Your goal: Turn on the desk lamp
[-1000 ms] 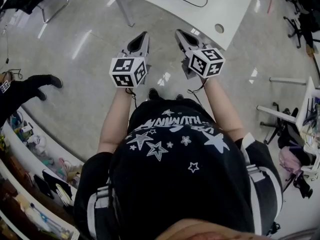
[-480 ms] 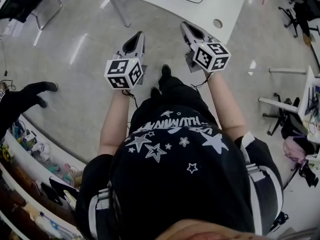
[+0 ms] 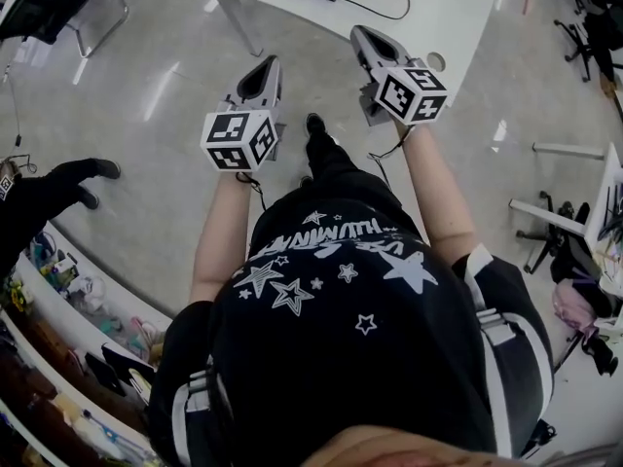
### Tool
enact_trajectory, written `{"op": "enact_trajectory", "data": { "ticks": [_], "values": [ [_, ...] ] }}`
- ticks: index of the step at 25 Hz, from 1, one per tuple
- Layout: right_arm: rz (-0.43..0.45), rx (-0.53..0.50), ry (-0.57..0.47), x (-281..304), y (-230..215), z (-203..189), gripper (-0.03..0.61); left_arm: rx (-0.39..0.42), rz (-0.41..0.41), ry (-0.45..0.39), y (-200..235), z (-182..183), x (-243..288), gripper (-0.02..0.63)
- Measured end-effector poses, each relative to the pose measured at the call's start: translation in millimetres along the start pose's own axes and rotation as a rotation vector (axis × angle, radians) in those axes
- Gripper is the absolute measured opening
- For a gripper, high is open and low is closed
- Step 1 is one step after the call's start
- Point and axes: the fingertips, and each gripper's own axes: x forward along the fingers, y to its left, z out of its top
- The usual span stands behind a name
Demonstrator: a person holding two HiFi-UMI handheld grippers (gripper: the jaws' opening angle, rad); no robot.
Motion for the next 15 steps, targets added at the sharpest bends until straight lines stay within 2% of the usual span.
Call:
{"op": "enact_trajectory", "data": {
  "ticks": [7, 15],
  "values": [
    [-0.003, 0.022, 0.030, 48.9, -32.8, 5.9, 0.005, -0.007, 0.004, 0.041, 30.3, 1.9, 50.1, 0.009],
    [-0.008, 0.036, 0.050, 101.1, -72.0, 25.4, 0.006, 0.004, -0.007, 0.058, 53.8, 21.3, 108.3, 0.009]
  ]
}}
